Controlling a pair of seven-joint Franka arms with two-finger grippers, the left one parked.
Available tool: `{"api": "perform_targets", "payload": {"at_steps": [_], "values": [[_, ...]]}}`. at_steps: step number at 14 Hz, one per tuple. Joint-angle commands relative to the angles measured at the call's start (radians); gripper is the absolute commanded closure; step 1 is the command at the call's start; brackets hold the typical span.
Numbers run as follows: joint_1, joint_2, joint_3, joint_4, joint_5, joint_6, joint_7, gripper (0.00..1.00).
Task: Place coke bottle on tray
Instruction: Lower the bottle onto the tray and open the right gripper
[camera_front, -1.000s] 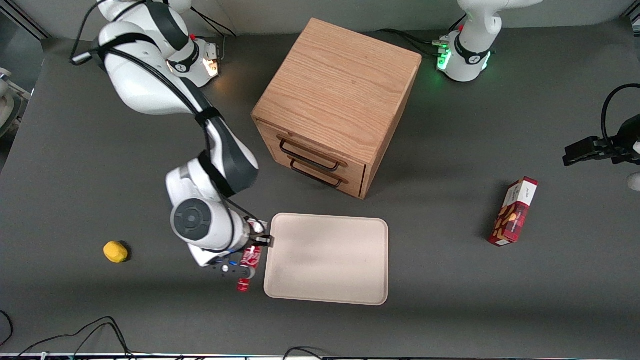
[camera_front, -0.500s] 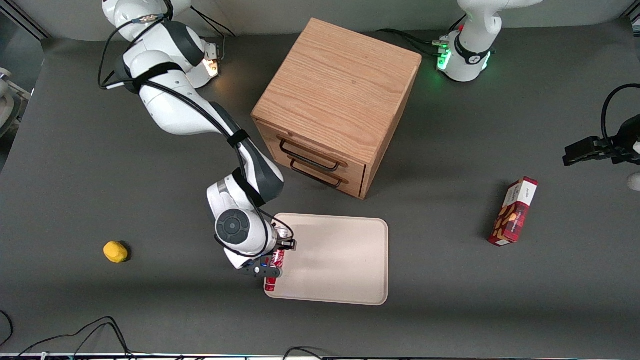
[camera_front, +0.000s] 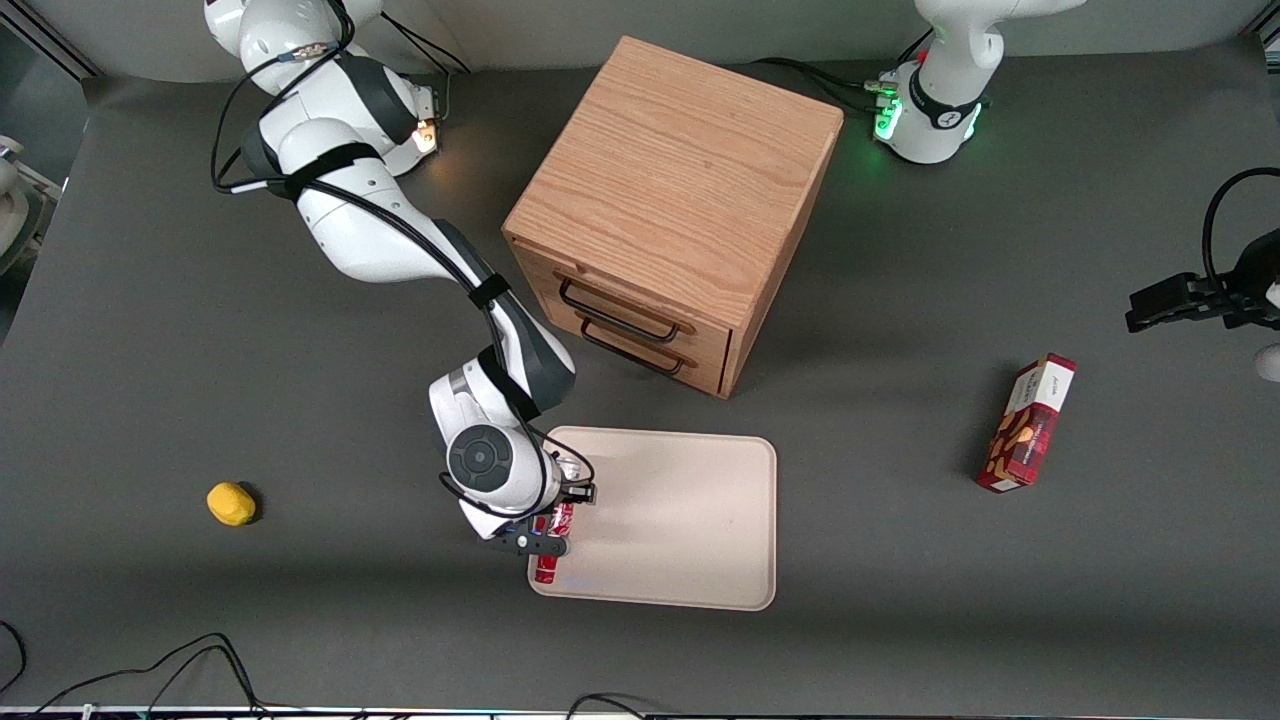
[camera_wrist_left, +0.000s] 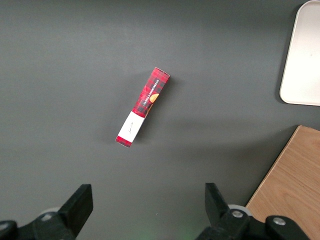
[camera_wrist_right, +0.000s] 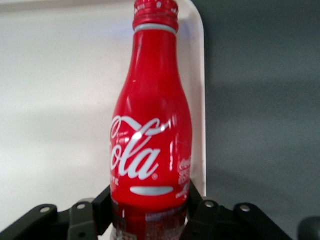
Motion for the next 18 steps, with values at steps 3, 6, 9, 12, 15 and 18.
{"api": "perform_targets", "payload": {"at_steps": [3,6,9,12,15,18], "values": [[0.028,0.015,-0.032,0.043,0.004,-0.001,-0.006,0.00],[0.028,0.012,-0.032,0.043,0.004,-0.002,-0.005,0.00],[0.028,0.010,-0.032,0.043,0.004,-0.007,0.001,0.00],[0.026,0.004,-0.030,0.043,0.006,-0.015,0.003,0.00],[0.022,-0.028,-0.029,0.044,0.012,-0.066,0.003,0.00],[0.011,-0.081,-0.027,0.044,0.015,-0.152,0.003,0.00]]}}
